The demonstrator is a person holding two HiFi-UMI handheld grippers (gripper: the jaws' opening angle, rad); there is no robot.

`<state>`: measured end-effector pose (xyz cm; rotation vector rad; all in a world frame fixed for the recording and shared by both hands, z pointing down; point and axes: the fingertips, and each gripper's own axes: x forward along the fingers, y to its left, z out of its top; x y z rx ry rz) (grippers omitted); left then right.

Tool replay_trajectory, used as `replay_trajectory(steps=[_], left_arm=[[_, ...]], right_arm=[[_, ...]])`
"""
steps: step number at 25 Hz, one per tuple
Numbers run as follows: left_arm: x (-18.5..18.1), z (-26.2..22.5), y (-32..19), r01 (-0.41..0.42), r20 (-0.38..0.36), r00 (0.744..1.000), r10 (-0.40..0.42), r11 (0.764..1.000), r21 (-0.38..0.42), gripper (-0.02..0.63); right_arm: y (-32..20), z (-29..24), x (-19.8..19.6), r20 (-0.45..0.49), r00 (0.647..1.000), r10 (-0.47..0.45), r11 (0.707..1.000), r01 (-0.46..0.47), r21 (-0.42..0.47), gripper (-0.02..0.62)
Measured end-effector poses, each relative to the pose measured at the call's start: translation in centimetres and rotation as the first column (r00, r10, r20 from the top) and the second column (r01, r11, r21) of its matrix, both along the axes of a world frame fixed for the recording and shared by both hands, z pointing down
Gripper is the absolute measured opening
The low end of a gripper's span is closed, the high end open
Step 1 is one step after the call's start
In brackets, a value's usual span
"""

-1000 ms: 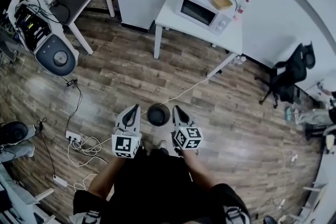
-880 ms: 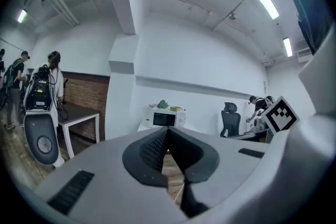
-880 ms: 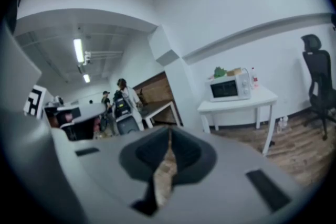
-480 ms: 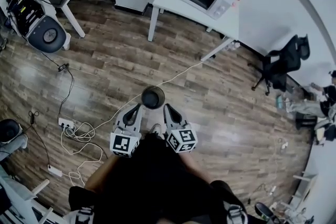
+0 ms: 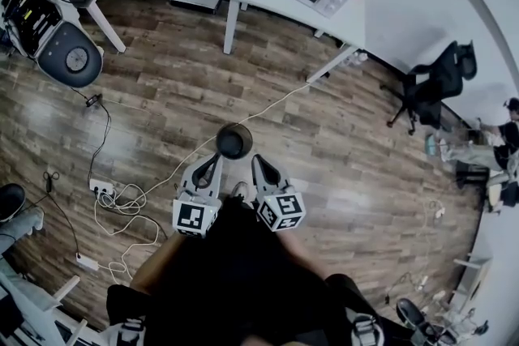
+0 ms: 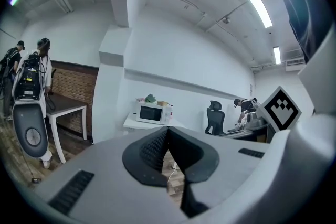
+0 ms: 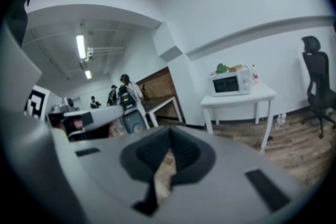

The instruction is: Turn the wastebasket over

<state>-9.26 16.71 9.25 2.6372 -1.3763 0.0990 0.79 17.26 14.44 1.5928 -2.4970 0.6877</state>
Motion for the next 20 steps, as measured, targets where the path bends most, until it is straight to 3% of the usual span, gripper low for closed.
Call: replay_trajectory(steps=[20], left_arm=[[-0.52,0.77,0.72,0.035,-0.013,0.999,-0.036,0.998,-0.051,0.035]], right_arm=[[0.87,0.28,0.51,0.022,1.0,0.014,1.0,-0.014,-0.007,0.032]])
